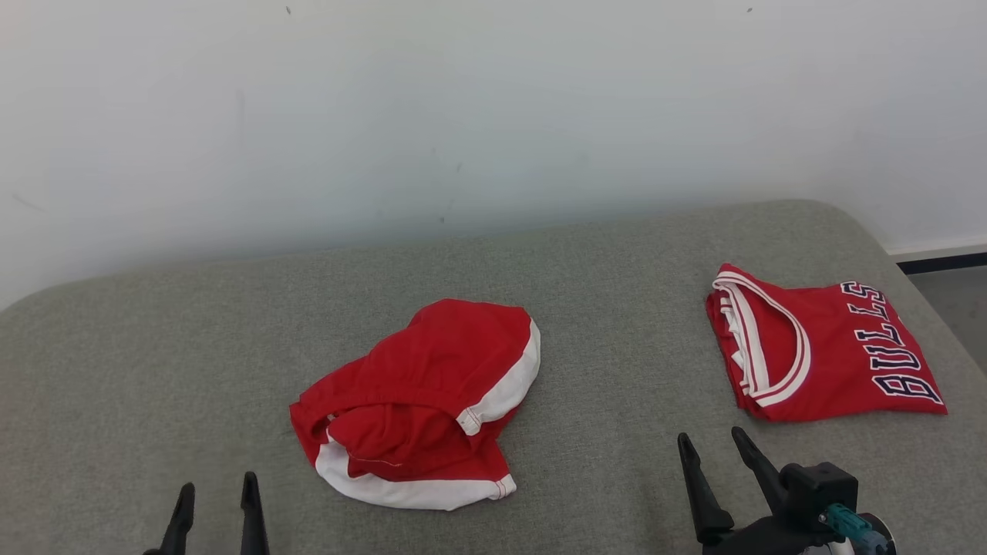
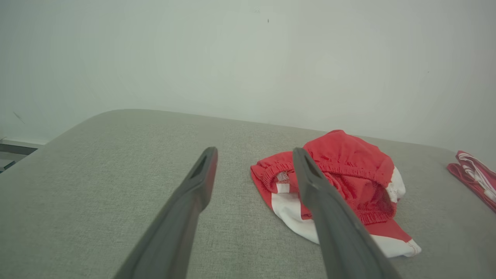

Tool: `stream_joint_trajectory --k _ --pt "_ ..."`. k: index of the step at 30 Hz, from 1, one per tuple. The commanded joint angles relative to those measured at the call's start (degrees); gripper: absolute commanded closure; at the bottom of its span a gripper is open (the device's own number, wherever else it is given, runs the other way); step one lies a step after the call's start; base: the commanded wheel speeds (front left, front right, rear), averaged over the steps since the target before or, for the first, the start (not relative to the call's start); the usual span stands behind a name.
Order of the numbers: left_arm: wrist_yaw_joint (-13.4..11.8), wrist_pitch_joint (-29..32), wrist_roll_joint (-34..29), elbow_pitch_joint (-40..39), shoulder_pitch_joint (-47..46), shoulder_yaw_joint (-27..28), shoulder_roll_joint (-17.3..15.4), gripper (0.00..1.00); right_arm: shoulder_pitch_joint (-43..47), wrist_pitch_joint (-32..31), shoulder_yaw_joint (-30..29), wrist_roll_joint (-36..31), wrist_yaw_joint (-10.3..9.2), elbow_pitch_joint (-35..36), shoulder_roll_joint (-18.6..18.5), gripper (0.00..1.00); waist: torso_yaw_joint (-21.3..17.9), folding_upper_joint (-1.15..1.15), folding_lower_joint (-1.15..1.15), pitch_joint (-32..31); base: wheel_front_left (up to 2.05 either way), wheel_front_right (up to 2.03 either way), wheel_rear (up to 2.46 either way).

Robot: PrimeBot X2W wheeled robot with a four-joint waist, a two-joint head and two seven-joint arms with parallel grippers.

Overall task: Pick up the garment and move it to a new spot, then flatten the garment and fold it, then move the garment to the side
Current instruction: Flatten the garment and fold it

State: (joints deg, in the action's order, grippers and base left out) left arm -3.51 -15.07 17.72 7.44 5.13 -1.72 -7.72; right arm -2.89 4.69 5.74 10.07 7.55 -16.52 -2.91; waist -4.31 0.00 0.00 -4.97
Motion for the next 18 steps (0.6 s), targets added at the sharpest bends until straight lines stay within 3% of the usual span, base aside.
stream_joint_trajectory --k 1,9,14,18 --pt "0.42 -0.06 -0.25 0.20 -0.86 -0.68 0.25 0.00 -0.47 0.23 0.26 0.37 -0.15 -0.09 0.02 0.00 -0.67 0.00 0.00 0.42 0.00 0.00 0.00" --pt "2.50 1.25 0.29 3.67 -4.05 -4.90 1.83 0.00 -1.91 0.16 2.20 0.84 -0.15 -0.35 0.01 0.00 -4.61 0.00 0.00 1.92 0.00 0.00 0.00" --pt "5.69 2.31 1.77 11.10 -8.78 -7.83 2.77 0.00 -3.11 0.07 3.69 0.84 -0.15 -0.60 0.01 0.00 -8.88 0.00 0.00 3.54 0.00 0.00 0.00" --pt "6.70 3.23 3.12 17.34 -12.49 -9.33 3.55 0.00 -4.11 0.28 4.57 1.12 -0.15 -0.78 0.01 0.00 -12.59 0.00 0.00 4.99 0.00 0.00 0.00"
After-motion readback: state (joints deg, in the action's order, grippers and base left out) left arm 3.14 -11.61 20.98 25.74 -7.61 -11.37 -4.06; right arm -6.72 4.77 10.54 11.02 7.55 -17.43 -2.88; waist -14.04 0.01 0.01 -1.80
